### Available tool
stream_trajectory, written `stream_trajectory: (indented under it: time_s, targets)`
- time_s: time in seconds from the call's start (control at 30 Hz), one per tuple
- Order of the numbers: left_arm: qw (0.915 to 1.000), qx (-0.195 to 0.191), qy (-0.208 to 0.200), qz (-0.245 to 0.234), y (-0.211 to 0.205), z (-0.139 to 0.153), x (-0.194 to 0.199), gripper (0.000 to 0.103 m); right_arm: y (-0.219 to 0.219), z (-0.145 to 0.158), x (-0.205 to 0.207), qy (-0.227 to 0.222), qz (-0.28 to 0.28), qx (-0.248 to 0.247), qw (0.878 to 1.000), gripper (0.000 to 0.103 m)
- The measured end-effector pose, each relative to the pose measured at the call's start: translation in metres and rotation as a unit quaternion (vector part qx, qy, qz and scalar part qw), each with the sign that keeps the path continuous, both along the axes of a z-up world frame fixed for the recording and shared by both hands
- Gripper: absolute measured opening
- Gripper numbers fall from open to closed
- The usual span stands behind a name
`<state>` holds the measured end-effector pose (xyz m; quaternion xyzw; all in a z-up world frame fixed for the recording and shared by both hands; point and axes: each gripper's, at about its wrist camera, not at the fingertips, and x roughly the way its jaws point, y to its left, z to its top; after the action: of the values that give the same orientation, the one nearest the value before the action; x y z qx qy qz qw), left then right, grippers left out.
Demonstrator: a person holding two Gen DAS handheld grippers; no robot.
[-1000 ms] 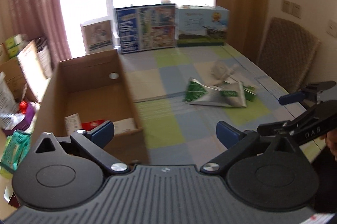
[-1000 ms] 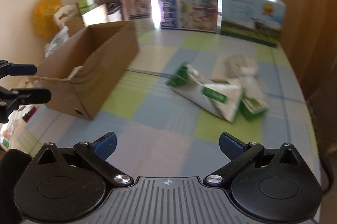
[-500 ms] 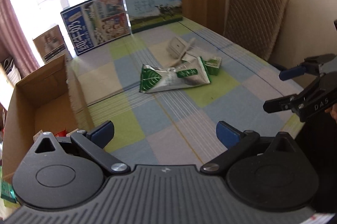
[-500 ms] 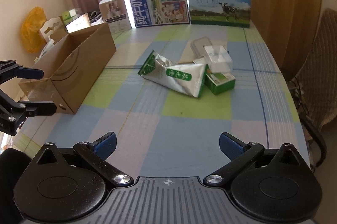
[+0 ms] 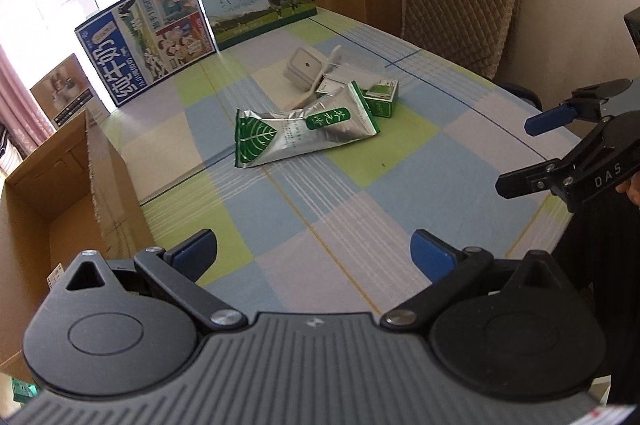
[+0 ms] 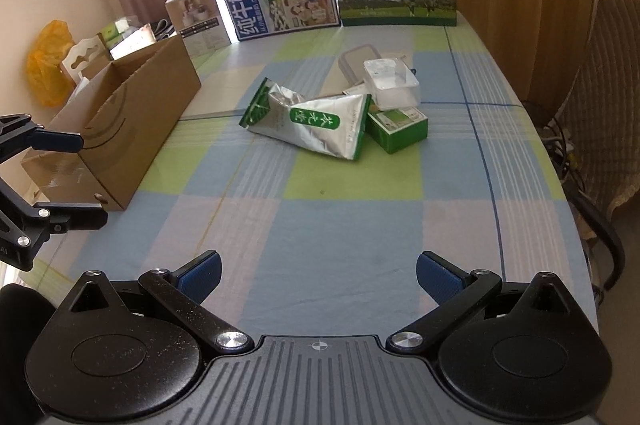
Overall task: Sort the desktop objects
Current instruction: 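Move both tools back toward the silver tea bag and clear tray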
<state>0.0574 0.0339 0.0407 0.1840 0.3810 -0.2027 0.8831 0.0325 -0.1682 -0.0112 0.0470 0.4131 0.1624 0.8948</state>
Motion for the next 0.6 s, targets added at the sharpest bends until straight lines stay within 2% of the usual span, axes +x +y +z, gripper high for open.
stream_trajectory:
  time_s: [0.17, 0.33, 0.43, 0.6]
  targets:
    - [0.9995, 0.006, 0.011, -0.028, -0.006, -0.007, 0.009, 0.101, -0.005, -0.006, 0.007, 0.006, 0.006, -0.014, 1.000, 0.101]
    - [0.9963, 0.032, 0.023, -0.076, -0.017, -0.012, 0.021, 0.101, -0.014, -0.008, 0.026, 0.003, 0.022, -0.033, 0.999, 0.101]
    - [0.9907, 0.063, 0.024, -0.118, -0.028, -0.016, 0.032, 0.101, -0.019, -0.006, 0.041, -0.004, 0.039, -0.048, 0.998, 0.101]
    - [0.9738, 0.114, 0.016, -0.196, -0.042, -0.020, 0.055, 0.101, -0.026, -0.002, 0.072, -0.012, 0.062, -0.067, 0.996, 0.101]
